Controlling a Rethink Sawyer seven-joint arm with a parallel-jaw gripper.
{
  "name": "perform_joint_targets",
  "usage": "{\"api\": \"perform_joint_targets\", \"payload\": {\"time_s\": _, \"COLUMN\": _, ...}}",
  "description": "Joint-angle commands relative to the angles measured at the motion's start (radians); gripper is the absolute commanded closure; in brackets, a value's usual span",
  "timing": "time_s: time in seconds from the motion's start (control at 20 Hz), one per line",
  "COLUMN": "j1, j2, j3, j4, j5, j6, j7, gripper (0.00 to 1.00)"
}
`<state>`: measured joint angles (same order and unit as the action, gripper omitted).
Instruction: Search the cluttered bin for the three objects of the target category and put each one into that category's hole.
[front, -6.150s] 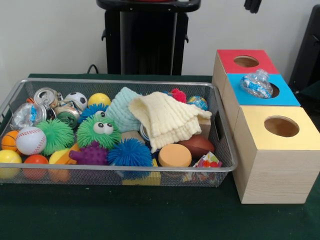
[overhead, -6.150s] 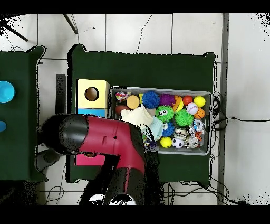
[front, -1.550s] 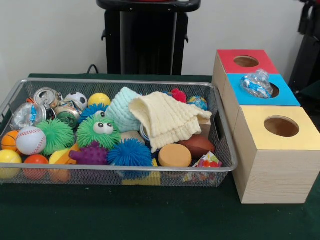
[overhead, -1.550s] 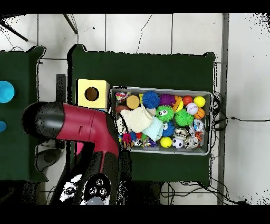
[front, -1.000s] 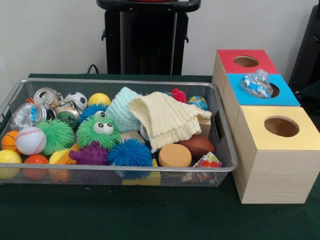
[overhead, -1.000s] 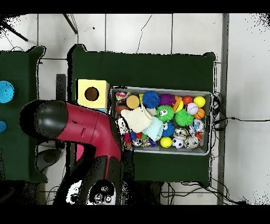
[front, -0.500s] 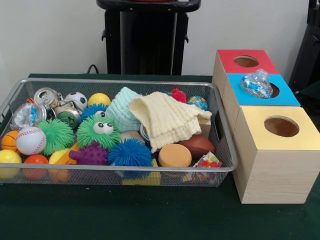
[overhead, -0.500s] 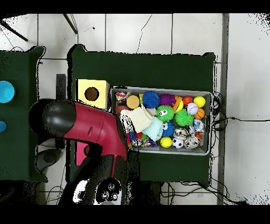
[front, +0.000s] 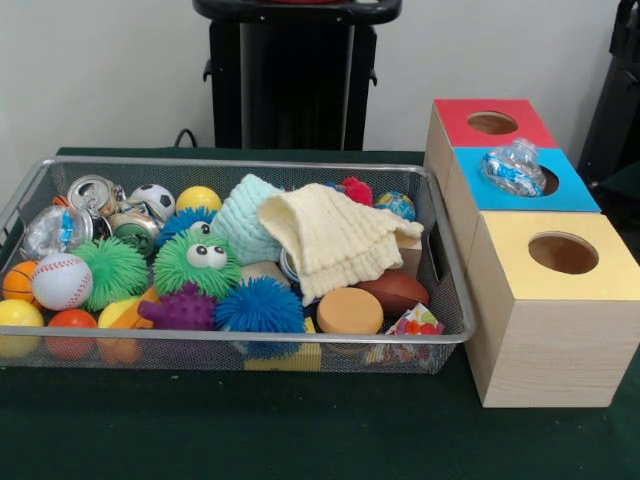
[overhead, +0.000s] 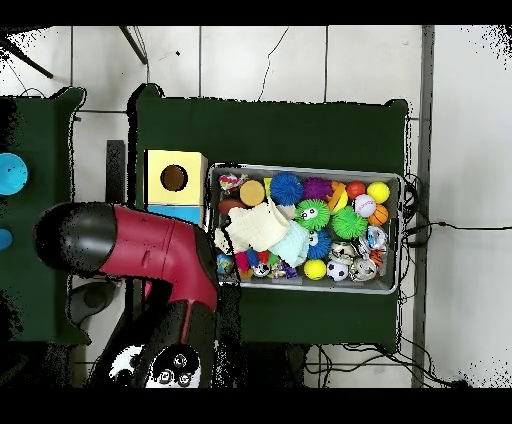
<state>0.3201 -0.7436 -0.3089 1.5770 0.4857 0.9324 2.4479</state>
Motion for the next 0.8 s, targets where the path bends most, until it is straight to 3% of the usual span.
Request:
{"api": "perform_joint_targets", "payload": {"time_s": 0.05, "j1": -0.047, "j2": 0.05, "j3": -0.012, "j4": 0.062, "j5": -0.066, "j6": -0.035, "j7": 0.151, "gripper": 1.0}}
{"api": "perform_joint_targets", "payload": {"time_s": 0.3, "j1": -0.137, "j2": 0.054, "j3": 0.037, "j4": 0.096, "j5": -0.069, "j6": -0.046, "j7": 0.039, "gripper": 1.0}}
{"api": "perform_joint_targets", "payload": {"time_s": 0.8, "j1": -0.165, "j2": 0.053, "j3": 0.074, "j4": 0.112, "j5": -0.091, "j6": -0.09, "j7": 0.034, "gripper": 1.0}}
